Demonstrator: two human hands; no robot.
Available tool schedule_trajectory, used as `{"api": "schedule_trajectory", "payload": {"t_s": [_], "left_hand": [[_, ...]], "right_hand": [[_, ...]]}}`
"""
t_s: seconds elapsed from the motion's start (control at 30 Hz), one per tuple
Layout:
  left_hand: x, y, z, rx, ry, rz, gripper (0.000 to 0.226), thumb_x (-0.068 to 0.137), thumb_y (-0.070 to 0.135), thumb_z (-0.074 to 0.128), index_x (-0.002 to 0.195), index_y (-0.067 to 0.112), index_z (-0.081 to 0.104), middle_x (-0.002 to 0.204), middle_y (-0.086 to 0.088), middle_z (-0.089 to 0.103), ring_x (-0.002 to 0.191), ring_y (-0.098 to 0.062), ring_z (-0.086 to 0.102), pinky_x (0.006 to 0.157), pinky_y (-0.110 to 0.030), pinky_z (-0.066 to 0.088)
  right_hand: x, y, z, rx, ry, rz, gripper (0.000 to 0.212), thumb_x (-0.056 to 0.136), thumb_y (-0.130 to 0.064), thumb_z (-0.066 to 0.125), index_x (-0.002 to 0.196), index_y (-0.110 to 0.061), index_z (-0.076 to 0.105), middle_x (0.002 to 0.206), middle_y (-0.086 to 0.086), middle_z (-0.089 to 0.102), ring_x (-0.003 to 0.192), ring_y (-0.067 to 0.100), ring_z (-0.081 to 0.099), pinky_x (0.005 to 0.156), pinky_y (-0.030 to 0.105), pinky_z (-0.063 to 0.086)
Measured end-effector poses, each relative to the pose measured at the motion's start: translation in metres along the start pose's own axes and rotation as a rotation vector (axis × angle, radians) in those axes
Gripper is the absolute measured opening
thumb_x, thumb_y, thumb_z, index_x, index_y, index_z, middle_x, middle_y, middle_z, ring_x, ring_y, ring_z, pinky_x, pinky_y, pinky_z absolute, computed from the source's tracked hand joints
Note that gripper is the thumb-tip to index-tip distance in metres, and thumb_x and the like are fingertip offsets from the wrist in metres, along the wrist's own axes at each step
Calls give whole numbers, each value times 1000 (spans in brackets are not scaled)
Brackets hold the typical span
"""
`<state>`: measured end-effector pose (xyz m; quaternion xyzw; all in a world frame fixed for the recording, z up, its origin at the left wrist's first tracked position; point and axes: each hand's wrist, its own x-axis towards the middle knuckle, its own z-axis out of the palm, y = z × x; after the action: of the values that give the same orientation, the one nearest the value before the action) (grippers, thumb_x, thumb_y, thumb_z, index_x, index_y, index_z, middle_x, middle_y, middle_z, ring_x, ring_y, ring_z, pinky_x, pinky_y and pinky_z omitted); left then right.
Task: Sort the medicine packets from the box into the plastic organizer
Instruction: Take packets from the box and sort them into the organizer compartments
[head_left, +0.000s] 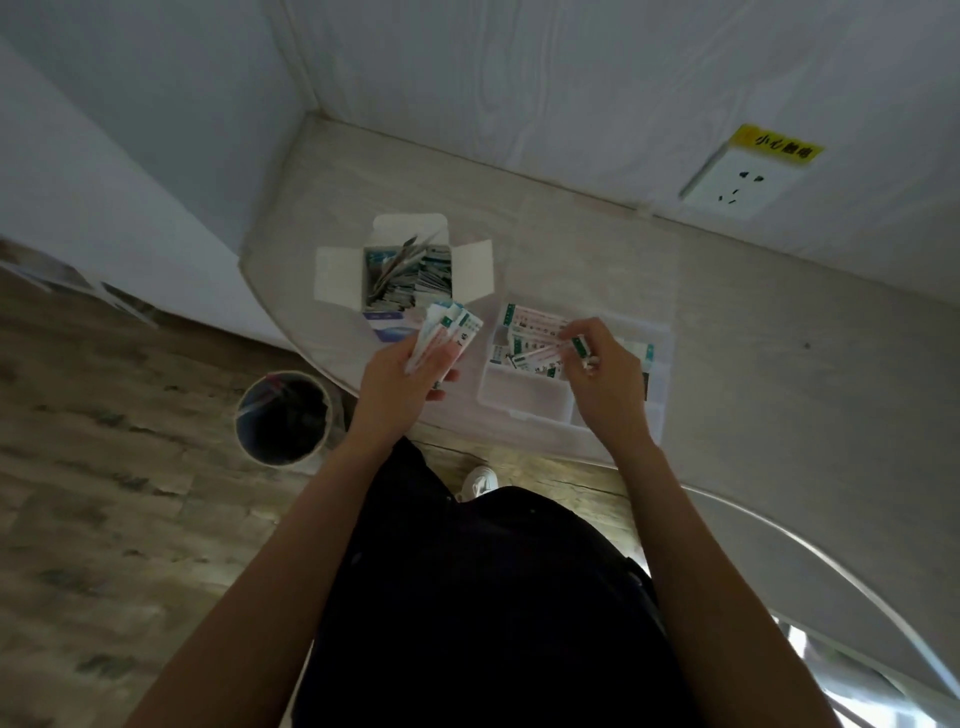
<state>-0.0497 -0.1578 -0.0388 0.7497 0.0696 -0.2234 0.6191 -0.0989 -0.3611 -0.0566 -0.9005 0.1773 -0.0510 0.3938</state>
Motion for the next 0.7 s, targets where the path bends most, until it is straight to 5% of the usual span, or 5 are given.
{"api": "schedule_trajectory", "payload": {"t_s": [0.27, 0.4, 0.47, 0.57, 0.7], "left_hand": [[3, -5, 0, -16, 0, -26, 10, 92, 27, 56, 96, 21, 64, 83, 5, 68, 68, 0, 65, 61, -20, 54], [3, -4, -3, -19, 6, -18, 9, 92, 28, 56, 86, 30, 62, 81, 6, 67, 67, 1, 64, 64, -23, 54], [3, -4, -3, -20, 4, -17, 9, 92, 29, 56, 86, 30, 62, 82, 6, 67, 68, 2, 65, 65, -24, 54], [2, -5, -2, -29, -1, -29, 8, 92, 28, 56, 87, 31, 62, 82, 6, 68, 68, 2, 65, 64, -21, 54], [1, -6, -2, -48, 3, -42, 7, 92, 29, 57, 88, 32, 62, 83, 6, 68, 70, -1, 65, 62, -20, 54]], "right_hand": [[14, 0, -3, -384, -224, -183, 17, 93, -22, 53, 108, -22, 61, 101, 2, 70, 83, 24, 64, 85, 37, 40], [18, -3, -3, -198, -144, -113, 12, 92, -19, 54, 102, -18, 61, 95, 6, 71, 66, 18, 61, 63, 28, 45], [17, -6, 4, -233, -162, -112, 13, 93, -21, 53, 104, -17, 60, 97, 6, 71, 67, 18, 60, 64, 27, 44], [14, -8, 15, -432, -173, -129, 19, 95, -22, 49, 110, -18, 60, 98, 7, 70, 86, 30, 63, 75, 36, 46], [17, -9, 24, -773, -173, -313, 23, 94, -17, 50, 111, -19, 65, 97, 4, 71, 81, 26, 68, 63, 33, 49]]}}
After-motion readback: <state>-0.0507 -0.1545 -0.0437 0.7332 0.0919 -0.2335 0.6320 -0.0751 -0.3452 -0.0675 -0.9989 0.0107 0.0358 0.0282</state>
